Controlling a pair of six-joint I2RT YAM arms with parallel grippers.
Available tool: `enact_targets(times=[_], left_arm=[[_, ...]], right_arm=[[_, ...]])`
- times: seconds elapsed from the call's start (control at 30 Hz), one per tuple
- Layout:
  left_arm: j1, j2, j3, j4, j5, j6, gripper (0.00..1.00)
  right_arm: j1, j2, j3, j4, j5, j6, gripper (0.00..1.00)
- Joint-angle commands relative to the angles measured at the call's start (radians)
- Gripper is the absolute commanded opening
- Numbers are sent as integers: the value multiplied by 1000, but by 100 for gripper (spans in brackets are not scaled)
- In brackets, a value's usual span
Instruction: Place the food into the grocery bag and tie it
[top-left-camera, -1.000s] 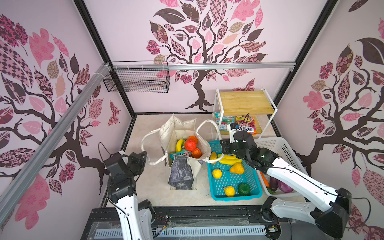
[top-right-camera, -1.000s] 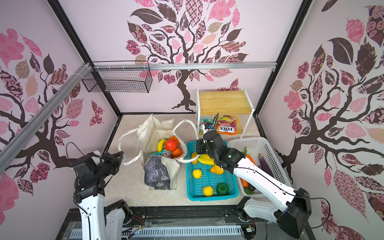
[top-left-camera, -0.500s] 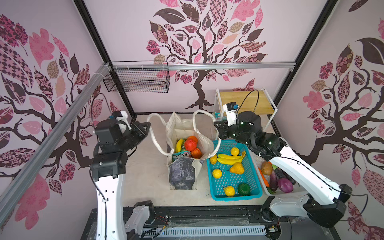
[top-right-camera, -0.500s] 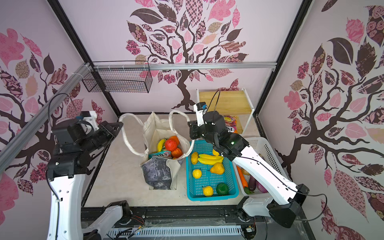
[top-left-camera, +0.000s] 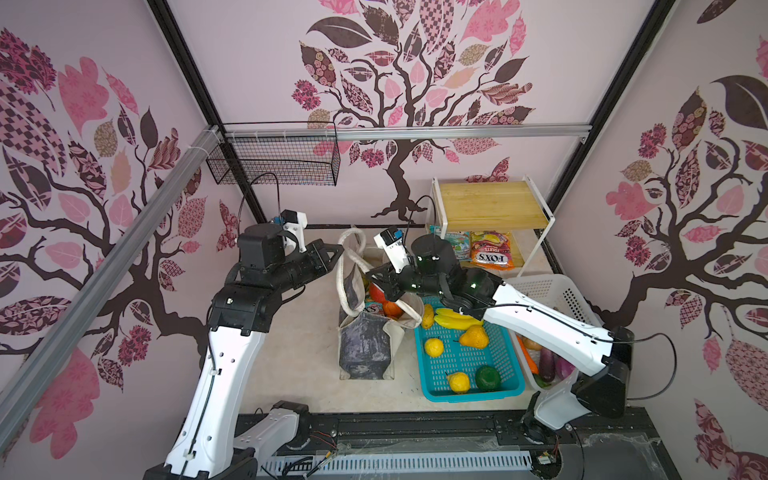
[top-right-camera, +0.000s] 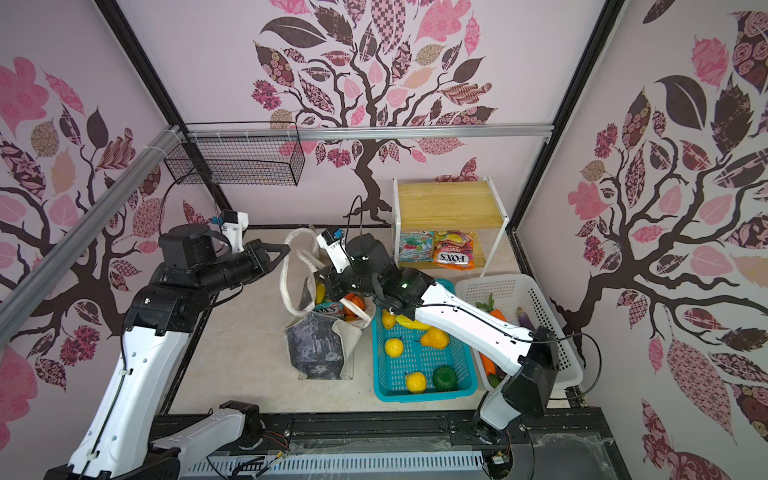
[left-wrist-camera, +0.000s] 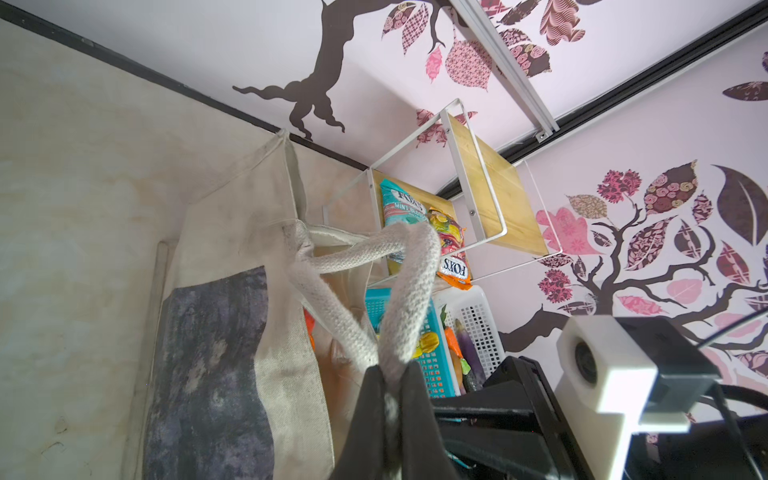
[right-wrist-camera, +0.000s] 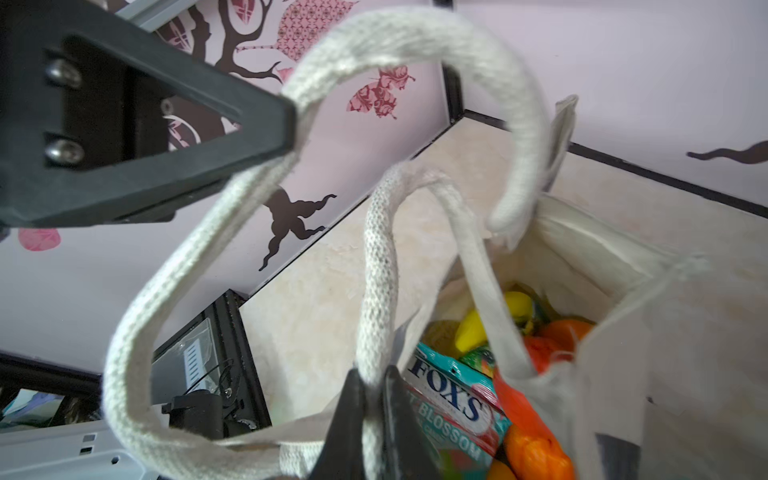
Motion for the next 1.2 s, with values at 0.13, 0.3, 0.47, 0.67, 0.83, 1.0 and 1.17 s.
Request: enact_targets(times=[0.13,0.3,0.47,0.67,0.83,1.0,1.17], left_arm=[[-5,-13,-119,-65,-47,64,4],[-5,-13,-29,-149,-160,135,13],[-76,62,44,-143,-83,137,6],[-206,211,167,-142,-75,145,1],[-240,301,237,-153,-78,155,4],[-260,345,207,-138,-66,185,0],[-279,394,273,-257,-57,281,12]], right_arm=[[22,75,-23,135,-102,48,0],[22,90,-57,161,-82,55,0],[22,39,-161,249,-86,63,0],[21,-82,-394,517,-95,90,0],[22,-157,-516,699,-116,108,0],[22,-144,-539,791,-213,123,0],[22,-103,-499,836,-291,124,0]])
